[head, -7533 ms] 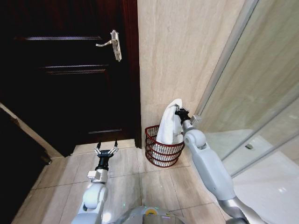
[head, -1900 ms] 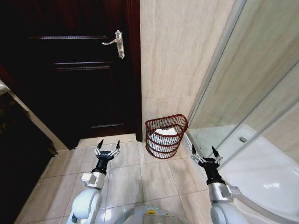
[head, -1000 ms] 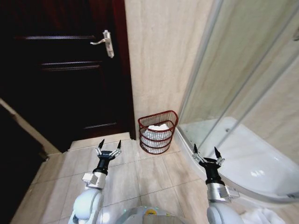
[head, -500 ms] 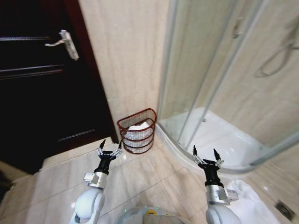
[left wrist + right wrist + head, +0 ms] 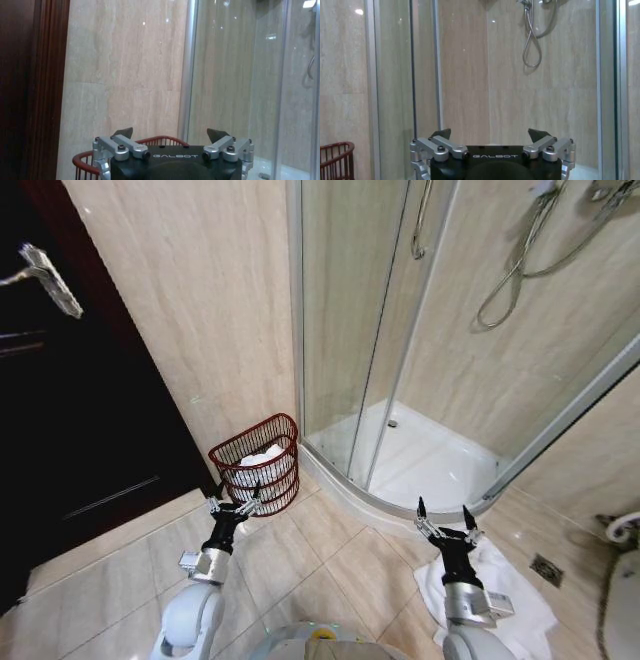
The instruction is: Discard the used towel into the hamper.
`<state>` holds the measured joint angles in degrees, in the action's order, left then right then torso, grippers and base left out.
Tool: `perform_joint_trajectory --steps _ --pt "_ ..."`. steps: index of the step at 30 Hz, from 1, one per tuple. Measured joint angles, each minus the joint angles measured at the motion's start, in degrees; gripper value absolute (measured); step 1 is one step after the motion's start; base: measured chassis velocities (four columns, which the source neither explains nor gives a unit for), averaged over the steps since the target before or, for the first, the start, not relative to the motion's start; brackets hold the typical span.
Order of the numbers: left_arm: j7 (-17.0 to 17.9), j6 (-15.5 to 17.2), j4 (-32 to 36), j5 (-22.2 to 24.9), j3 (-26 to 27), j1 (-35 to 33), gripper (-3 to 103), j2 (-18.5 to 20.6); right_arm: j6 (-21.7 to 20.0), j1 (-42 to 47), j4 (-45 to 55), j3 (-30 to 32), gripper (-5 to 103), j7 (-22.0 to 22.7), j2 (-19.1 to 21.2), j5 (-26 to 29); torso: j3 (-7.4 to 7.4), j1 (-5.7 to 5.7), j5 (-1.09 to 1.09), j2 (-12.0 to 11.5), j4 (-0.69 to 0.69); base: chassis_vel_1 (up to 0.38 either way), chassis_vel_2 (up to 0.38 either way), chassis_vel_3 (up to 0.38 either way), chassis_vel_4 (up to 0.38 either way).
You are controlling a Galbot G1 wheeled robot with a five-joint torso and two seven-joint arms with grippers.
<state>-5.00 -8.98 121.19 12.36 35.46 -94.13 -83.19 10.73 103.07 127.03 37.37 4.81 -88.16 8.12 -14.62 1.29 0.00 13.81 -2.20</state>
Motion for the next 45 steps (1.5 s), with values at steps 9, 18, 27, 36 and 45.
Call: perform_joint_trajectory --steps 9,18,27,36,45 --pt "-0.16 -0.63 0.04 -0.06 0.05 -0.44 100 -0.09 -0.13 0.4 0.48 0.98 100 -0.71 -0.05 0.25 0.0 0.0 0.0 0.0 0.01 -0.058 -0.072 0.067 0.084" --pt "-0.23 -0.87 0.28 -0.06 0.29 -0.81 100 -0.16 -0.12 0.36 0.62 0.89 100 -0.96 0.0 0.25 0.0 0.0 -0.01 0.0 0.01 -0.065 -0.121 0.074 0.119" --pt "-0.27 -0.94 0.68 -0.29 -0.16 -1.16 100 -0.4 0.17 0.91 0.69 1.1 100 -1.09 -0.02 0.25 0.0 0.0 0.0 0.0 0.01 -0.052 -0.084 0.063 0.089" --pt "-0.62 -1.06 0.74 -1.25 -0.74 -1.41 100 -0.41 0.8 1.42 0.61 1.25 100 -0.97 -0.25 0.16 0.0 0.0 0.0 0.0 0.01 -0.076 -0.117 0.08 0.115" --pt "-0.52 -1.15 0.35 -2.32 -0.67 -1.38 100 -0.37 1.08 1.41 0.58 0.98 100 -0.78 -0.49 -0.11 0.0 0.01 0.0 0.0 0.01 -0.077 -0.119 0.052 0.091"
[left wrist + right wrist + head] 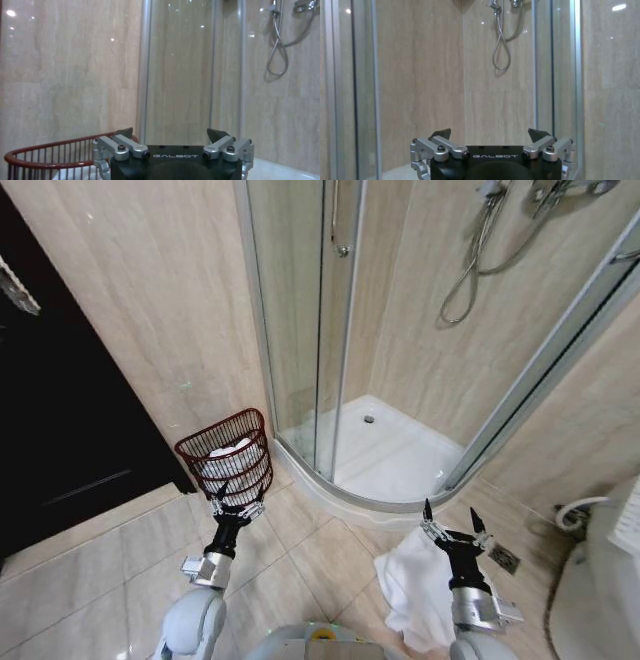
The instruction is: Discard the used towel into the hamper.
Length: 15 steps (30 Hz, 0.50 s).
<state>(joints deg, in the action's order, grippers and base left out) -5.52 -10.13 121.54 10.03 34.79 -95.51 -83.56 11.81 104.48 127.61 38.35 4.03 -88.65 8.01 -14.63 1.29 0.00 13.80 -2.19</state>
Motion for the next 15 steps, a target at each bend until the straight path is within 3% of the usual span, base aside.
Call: perform_joint_trajectory --steps 15 --pt "0.21 -0.03 -0.39 0.25 0.0 1.06 100 -0.14 0.27 -0.61 -0.69 -0.71 100 2.62 -0.13 -0.63 0.0 0.0 -0.02 0.0 0.02 -0.098 -0.127 0.001 0.035"
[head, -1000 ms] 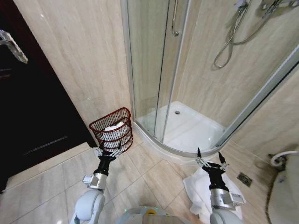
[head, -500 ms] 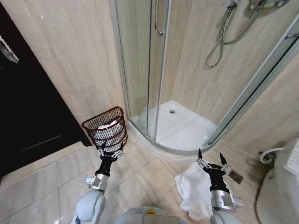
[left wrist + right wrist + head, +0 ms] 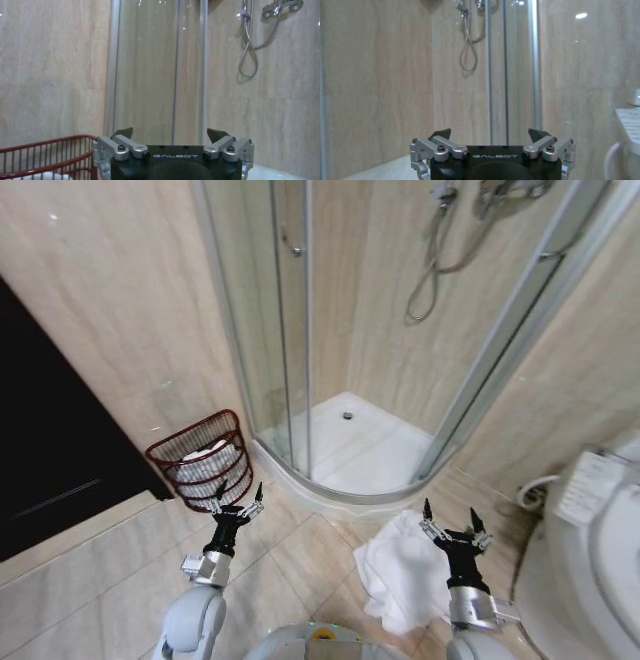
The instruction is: Discard the used towel into the hamper.
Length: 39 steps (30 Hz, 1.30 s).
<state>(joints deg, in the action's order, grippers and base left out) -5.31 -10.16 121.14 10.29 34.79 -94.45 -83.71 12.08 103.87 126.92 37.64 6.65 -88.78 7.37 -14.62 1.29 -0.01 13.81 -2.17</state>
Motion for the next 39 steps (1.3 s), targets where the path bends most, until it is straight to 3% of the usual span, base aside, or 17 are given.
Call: perform_joint_trajectory --steps 7,14,19,25,39 --pt "0.31 -0.17 -0.27 0.91 -0.94 0.24 100 -0.12 -0.29 -0.29 -0.63 0.81 100 2.74 0.47 1.06 0.0 0.0 0.01 0.0 -0.02 -0.008 -0.004 0.005 0.003" --pt "0.81 0.44 -0.44 0.94 -2.6 1.4 100 -0.26 0.11 -0.33 -1.3 2.31 100 2.03 0.48 1.47 0.0 0.0 0.01 0.0 -0.02 0.0 0.0 0.0 0.0" --pt "0.81 1.78 -0.23 0.92 -3.55 2.64 100 0.08 2.25 0.8 -2.62 3.63 100 -1.39 0.6 1.9 0.0 0.0 0.01 0.0 -0.01 0.0 0.0 0.0 0.0" --pt "0.8 2.38 -0.57 0.08 -5.74 3.08 100 0.33 5.23 3.77 -3.23 2.1 100 -1.52 3.68 3.19 0.0 0.0 0.01 0.0 -0.02 0.0 0.0 0.0 0.0" --pt "1.66 1.97 -2.36 -0.41 -6.67 3.19 100 0.45 11.14 6.25 -7.74 0.15 100 -2.36 4.37 2.25 0.0 0.0 0.02 0.0 -0.02 0.0 0.0 0.0 0.0"
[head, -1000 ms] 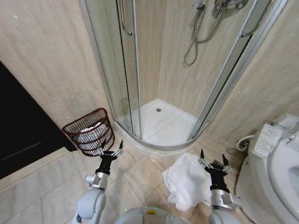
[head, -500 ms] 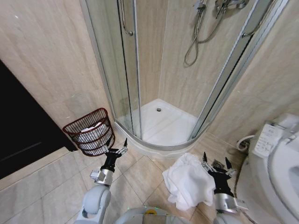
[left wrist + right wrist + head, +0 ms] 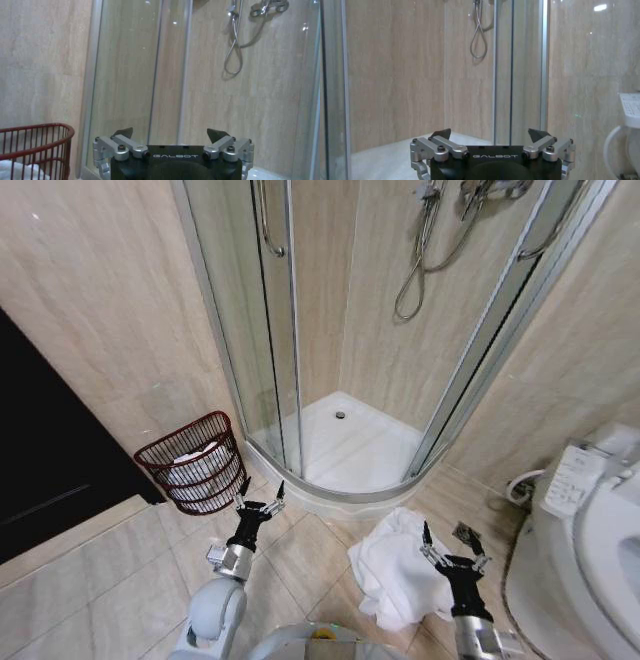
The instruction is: Discard the used towel into the hamper.
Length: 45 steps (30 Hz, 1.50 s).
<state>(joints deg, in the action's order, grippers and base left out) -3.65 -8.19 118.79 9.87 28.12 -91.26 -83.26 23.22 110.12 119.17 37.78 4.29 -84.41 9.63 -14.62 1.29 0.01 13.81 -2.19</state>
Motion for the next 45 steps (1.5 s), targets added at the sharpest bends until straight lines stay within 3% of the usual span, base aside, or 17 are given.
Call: perform_joint_trajectory --steps 29,38,45 --pt "-0.14 -1.9 0.11 2.56 2.04 0.11 100 1.03 -6.08 -14.28 -24.13 4.63 100 -9.54 0.36 5.42 0.0 0.0 -0.01 0.0 0.0 0.0 0.0 0.0 0.0" --pt "-0.22 -3.04 -0.82 3.32 2.37 -0.02 100 1.4 -11.55 -22.29 -33.56 5.7 100 -13.33 0.21 6.22 0.0 0.0 0.0 0.0 0.0 0.0 0.0 0.0 0.0" --pt "-0.32 -3.21 -0.83 3.32 2.38 -0.19 100 1.45 -14.86 -24.06 -37.13 5.2 100 -13.44 0.11 4.28 0.0 0.0 -0.01 0.0 0.0 0.0 0.0 0.0 0.0"
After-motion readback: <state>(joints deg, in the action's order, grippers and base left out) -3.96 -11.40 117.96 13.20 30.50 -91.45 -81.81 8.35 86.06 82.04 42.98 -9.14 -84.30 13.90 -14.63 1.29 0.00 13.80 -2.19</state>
